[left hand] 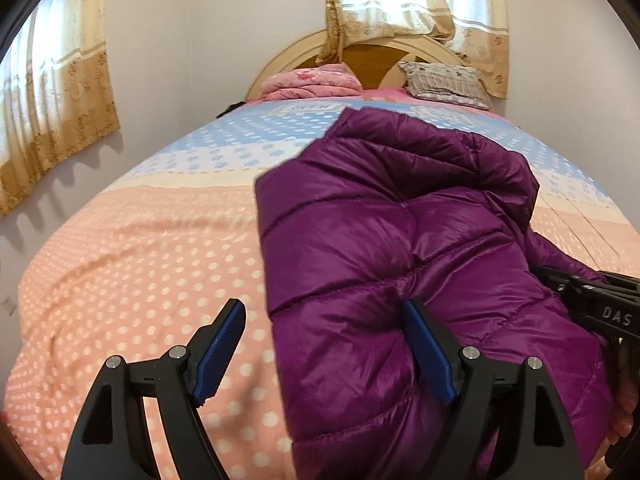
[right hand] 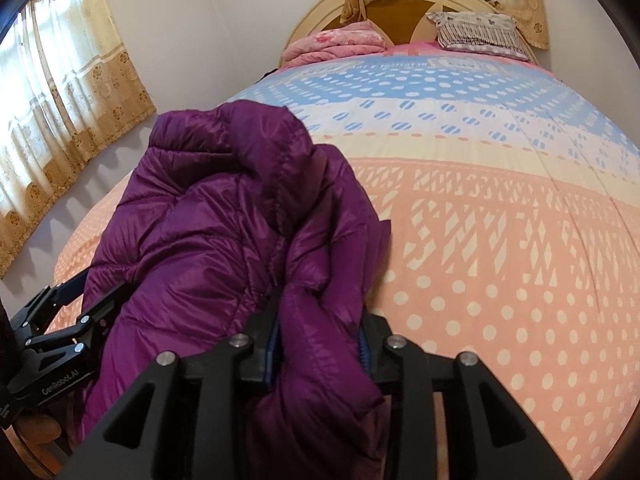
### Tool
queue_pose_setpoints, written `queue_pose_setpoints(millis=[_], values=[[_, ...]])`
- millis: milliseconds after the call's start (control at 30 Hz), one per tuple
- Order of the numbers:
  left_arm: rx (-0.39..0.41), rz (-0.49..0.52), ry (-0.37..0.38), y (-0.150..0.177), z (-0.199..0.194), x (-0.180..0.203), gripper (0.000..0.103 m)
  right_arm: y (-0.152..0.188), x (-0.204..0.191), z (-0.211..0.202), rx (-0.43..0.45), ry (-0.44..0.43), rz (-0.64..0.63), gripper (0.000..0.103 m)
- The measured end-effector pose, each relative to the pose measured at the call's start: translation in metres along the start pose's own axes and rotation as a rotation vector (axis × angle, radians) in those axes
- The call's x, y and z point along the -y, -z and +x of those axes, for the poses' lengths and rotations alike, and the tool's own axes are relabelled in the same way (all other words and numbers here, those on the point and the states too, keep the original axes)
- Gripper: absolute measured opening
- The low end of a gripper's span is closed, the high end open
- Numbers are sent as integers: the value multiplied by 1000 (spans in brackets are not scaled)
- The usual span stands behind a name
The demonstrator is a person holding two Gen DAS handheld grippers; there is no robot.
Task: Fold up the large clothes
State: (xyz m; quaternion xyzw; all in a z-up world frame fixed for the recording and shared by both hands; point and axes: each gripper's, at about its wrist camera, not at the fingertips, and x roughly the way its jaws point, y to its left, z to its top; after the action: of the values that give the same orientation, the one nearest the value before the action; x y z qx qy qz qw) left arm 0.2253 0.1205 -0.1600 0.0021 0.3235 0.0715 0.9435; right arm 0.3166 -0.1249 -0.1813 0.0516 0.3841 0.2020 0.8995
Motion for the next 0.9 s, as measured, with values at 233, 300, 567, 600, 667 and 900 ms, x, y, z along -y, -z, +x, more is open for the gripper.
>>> queue_pose_setpoints(millis=[233,300,567,600,667,900], values=[[97,-27,-22,-11,-71,-17,81,-1,-16,-59,104,38,-43,51],[119,-38,-29,-12,-97,-22,81,4,-22,-82,124,56,-61,52],[255,-60,-24,-2,-202,-28,81,30,-42,-179,236,110,-47,64],[270,-62,-17,-2,-210,-29,81,35,-45,-190,255,110,-46,64],[292,-70,-13,-2,-222,-30,81,40,-50,-200,277,113,-49,65],[322,-75,-12,-5,-232,-30,82,38,-56,-209,303,115,-59,66]])
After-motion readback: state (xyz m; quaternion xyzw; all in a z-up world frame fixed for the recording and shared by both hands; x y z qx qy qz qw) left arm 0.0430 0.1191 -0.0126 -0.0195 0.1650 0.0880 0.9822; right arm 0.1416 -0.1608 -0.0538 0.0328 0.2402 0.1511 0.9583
